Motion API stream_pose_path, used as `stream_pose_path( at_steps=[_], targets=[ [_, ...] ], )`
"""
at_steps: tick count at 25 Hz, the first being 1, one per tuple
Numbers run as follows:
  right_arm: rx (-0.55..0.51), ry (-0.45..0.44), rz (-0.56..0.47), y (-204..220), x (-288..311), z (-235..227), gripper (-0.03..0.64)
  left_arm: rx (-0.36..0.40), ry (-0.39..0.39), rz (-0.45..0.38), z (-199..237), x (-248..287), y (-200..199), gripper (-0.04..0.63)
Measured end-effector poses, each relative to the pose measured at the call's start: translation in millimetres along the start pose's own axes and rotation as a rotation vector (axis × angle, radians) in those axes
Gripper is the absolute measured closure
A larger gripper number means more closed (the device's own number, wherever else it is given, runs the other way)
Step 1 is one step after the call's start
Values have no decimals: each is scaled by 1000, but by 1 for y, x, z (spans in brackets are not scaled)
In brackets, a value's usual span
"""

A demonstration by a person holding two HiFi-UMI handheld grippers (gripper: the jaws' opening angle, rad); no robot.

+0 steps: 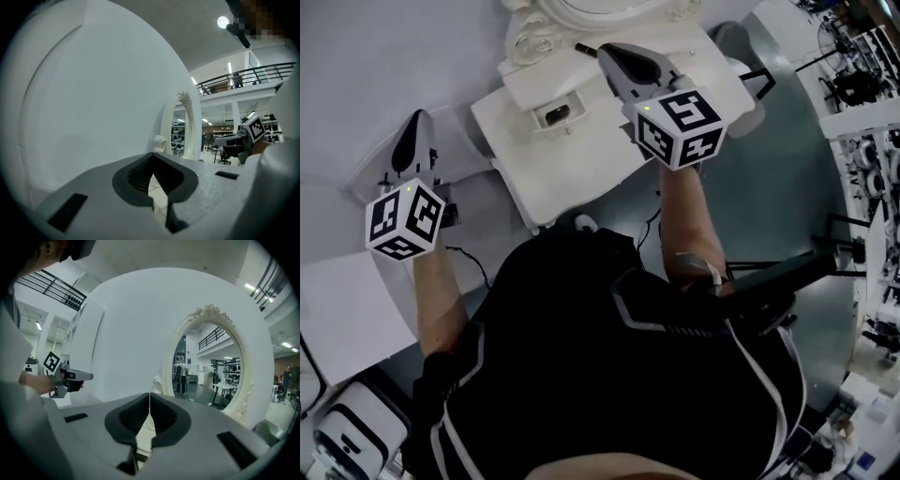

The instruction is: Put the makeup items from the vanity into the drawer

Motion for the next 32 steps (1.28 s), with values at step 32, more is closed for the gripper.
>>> stream_pose_path(
  at_steps=[32],
  targets=[
    [24,76,-9,0,-5,-17,613,21,14,19,-16,4,-2,592]
  ],
)
Point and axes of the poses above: the fingertips, and each gripper's own axes: x forward along the fingers, z to its left, y out of its underside, the point moved 8 cm from there along -x, backward along the fingers
